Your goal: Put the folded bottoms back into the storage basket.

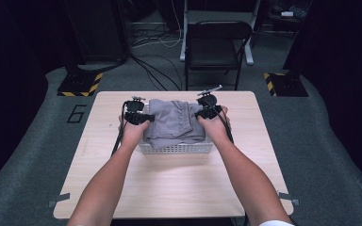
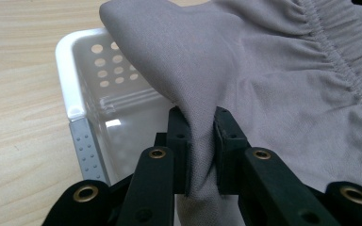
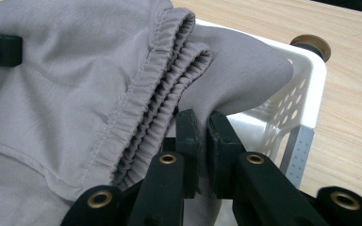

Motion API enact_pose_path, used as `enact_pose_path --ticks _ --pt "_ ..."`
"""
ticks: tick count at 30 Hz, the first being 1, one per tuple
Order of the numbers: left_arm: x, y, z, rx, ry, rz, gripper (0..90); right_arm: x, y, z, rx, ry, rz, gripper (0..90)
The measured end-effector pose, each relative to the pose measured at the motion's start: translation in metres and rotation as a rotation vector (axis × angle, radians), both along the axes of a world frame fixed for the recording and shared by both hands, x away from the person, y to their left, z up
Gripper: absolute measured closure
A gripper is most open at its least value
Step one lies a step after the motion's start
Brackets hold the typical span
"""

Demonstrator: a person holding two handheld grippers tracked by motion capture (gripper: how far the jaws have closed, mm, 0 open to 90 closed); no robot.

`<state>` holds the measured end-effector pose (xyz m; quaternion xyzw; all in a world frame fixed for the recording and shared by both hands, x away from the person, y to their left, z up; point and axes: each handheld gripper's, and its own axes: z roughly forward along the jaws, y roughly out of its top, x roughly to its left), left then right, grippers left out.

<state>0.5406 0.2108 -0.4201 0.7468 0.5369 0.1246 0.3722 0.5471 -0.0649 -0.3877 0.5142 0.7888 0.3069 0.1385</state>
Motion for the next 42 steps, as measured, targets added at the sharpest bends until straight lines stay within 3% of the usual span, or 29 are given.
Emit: enact_pose_path --ticks 25,35,42 --pt "-0.005 0.0 -0.022 0.026 0.02 0.015 79.4 -0.001 0.011 -0.02 -0.035 0.022 0.012 84.6" --pt "-0.004 -0.001 -0.03 0.05 0.054 -0.008 79.3 -0.001 0.011 -0.03 -0.034 0.038 0.009 84.6" --pt "-0.004 -0.003 -0.037 0.046 0.081 0.009 79.0 -0.002 0.016 -0.039 -0.033 0.044 0.013 84.6"
